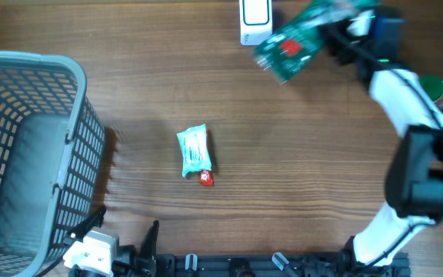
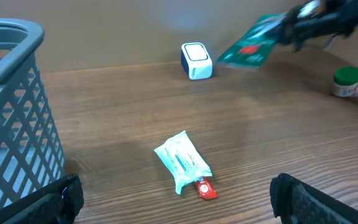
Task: Scan the item barcode
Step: 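Move the glove pack to the top-right corner and drop it, then reach right gripper to the light-blue tissue pack and grasp it, then lift the tissue pack and hold it at the white scanner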
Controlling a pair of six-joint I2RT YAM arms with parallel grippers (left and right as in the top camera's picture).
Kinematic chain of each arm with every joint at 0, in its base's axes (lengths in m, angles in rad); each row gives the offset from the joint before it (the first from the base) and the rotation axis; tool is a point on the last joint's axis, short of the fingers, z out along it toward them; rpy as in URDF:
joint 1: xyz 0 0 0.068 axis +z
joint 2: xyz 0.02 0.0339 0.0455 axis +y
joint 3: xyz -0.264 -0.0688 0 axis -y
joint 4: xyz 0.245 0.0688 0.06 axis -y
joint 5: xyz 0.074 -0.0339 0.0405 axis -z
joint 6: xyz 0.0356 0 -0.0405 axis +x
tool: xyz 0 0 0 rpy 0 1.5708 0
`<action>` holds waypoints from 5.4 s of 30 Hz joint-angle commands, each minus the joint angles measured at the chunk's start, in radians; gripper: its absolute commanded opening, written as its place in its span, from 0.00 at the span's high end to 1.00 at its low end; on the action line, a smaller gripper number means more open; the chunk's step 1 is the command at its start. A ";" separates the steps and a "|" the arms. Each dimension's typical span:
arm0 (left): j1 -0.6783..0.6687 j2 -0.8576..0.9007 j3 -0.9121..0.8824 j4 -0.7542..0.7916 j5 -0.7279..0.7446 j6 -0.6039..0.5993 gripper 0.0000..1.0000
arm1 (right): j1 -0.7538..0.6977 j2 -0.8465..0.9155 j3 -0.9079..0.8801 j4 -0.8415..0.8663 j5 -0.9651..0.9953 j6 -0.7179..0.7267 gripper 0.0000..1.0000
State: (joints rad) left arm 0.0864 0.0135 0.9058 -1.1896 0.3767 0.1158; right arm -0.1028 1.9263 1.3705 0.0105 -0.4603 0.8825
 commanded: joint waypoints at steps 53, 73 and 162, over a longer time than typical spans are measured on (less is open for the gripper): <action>-0.004 -0.007 -0.003 0.002 0.016 0.011 0.00 | 0.731 -0.094 -0.138 -0.496 -0.052 -0.646 0.11; -0.004 -0.007 -0.003 0.002 0.016 0.011 0.00 | 0.765 0.131 -0.134 -0.303 -0.056 -0.399 0.95; -0.004 -0.007 -0.003 0.002 0.016 0.011 0.00 | 0.317 0.126 -0.066 0.225 -0.207 0.475 0.95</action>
State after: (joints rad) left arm 0.0864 0.0135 0.9058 -1.1896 0.3767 0.1158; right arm 0.2180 1.9636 1.2934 0.1455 -0.7448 1.1912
